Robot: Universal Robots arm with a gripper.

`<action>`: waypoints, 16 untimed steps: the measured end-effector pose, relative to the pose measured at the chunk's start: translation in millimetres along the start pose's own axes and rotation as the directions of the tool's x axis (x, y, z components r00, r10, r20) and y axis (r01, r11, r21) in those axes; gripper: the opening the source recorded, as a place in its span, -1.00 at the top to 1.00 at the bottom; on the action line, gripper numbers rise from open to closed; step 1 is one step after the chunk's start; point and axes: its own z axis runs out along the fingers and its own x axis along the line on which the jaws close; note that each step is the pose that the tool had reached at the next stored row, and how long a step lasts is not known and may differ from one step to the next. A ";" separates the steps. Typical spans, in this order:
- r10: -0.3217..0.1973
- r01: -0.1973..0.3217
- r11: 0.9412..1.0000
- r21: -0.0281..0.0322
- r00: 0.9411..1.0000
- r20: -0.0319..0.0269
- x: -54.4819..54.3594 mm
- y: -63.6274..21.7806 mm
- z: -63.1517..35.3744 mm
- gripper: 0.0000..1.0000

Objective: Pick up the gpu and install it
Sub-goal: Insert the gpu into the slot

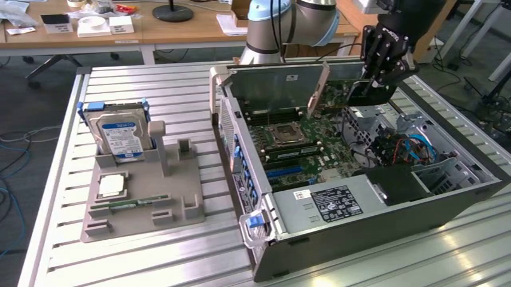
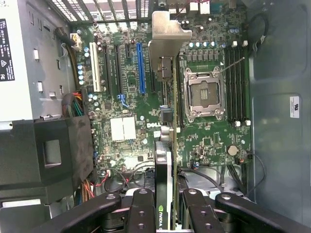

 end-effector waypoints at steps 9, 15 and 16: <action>0.000 0.000 1.000 0.000 1.000 0.000 1.2 10.1 2.7 0.47; 0.000 0.000 1.000 0.000 1.000 0.000 2.6 23.2 4.5 0.47; 0.000 0.000 1.000 0.000 1.000 0.000 2.8 25.1 4.6 0.47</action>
